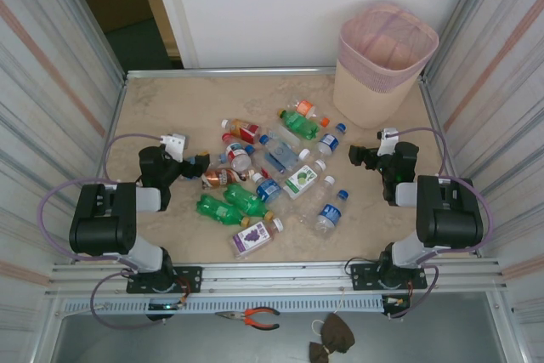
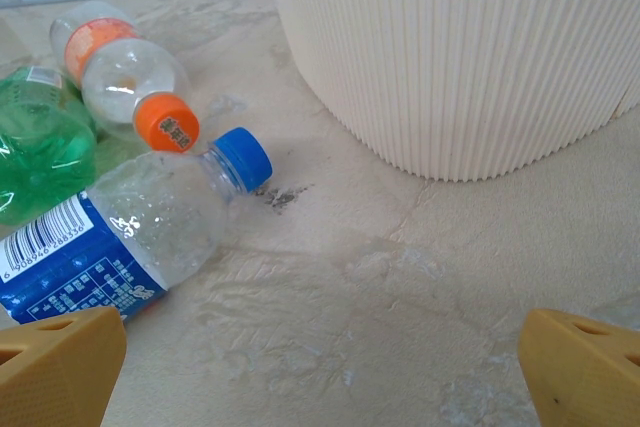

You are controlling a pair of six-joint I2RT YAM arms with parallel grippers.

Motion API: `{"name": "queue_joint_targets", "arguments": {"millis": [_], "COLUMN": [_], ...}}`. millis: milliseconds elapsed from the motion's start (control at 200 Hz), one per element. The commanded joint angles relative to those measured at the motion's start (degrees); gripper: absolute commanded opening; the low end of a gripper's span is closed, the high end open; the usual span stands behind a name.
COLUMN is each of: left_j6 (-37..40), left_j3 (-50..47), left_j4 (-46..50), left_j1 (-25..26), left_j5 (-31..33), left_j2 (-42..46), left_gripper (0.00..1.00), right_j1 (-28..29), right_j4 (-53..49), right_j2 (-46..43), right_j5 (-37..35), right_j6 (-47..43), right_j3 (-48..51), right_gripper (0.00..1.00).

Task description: Put the plastic bottles in the bin

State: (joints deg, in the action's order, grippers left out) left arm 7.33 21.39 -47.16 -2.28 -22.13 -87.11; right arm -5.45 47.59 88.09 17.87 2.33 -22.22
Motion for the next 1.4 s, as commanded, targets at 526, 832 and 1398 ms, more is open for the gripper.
{"name": "queue_joint_targets", "arguments": {"millis": [526,832,1398], "left_j6": [0.18,-0.47,-14.11], "left_j3": [1.33,1.90,14.14], "left_j4": [1.37,6.92,41.26], "left_j1": [-0.79,-0.41,0.99], "left_j5": [-0.30,1.49,10.95], "left_j2": [1.96,7.86,22.36], "left_gripper": [0.99,0.99,0.97], "right_j1": [1.11,1.58,8.61], "right_j4": [-2.41,-8.83,-52.90], "right_j2": [-2.44,-8.97,-26.03], "right_j5": [-3.54,-5.17,-12.72], "right_j6": [-1.10,-0.70,9.79], "right_j3": [-0.21,-0.57,-12.37], "right_gripper": [0.99,0.99,0.99]}}
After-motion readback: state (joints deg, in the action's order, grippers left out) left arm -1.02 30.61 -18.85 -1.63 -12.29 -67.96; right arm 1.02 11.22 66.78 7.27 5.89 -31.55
